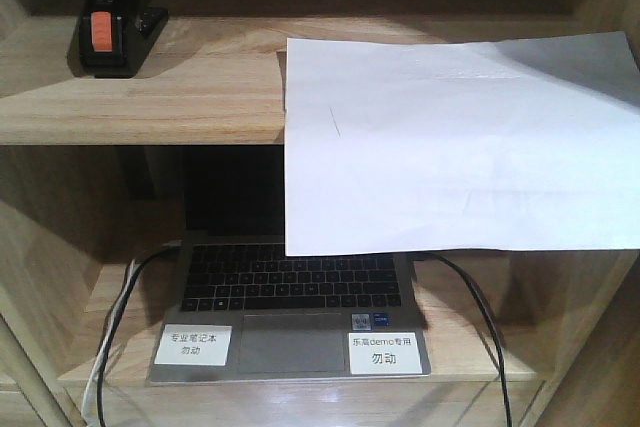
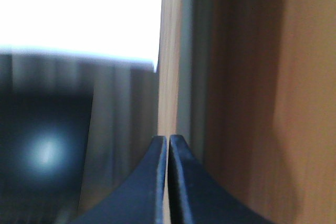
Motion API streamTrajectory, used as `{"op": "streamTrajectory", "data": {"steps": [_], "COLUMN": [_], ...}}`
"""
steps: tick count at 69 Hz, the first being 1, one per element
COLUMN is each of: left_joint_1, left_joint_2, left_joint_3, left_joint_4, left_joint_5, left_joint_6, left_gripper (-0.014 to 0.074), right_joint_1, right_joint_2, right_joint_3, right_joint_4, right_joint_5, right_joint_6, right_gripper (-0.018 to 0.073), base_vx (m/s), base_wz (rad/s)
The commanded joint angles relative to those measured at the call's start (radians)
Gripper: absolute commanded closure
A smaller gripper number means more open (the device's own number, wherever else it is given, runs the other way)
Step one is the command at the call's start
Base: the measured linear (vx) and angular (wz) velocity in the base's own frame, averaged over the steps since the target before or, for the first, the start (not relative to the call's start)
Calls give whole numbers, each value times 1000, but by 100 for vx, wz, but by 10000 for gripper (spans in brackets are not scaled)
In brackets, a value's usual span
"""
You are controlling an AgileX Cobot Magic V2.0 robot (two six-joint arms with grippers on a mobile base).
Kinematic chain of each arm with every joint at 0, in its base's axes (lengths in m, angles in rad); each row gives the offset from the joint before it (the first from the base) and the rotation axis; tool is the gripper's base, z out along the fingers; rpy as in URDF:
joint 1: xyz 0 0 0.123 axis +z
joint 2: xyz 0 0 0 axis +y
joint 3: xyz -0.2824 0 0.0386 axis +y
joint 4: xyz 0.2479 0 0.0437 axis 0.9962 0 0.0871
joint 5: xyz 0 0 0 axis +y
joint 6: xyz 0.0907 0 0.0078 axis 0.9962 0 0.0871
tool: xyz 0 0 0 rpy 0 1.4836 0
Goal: Grab stapler and paper to desk for stapling
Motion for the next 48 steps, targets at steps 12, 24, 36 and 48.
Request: {"op": "streamTrajectory", "data": {"steps": [12, 24, 36, 48], "left_joint_1": [2, 2, 2, 2], "left_joint_2": [-12, -5, 57, 185], "left_joint_3": [-168, -418, -660, -879], "left_joint_4": [-32, -31, -30, -30], "left_joint_5": [-106, 75, 231, 384], "left_joint_6": [-57, -56, -55, -47], "left_gripper": [603, 603, 603, 603], "right_joint_1": [-5, -5, -5, -5], "right_joint_2": [-16, -6, 75, 236], "right_joint_3": [-210, -396, -613, -873], "right_joint_4": [-3, -1, 1, 5], "right_joint_5": [-88, -85, -54, 85], "right_joint_6": [-9, -9, -5, 3], "right_gripper": [564, 564, 564, 564], "base_vx": [0, 0, 0, 0], "base_wz": [0, 0, 0, 0]}}
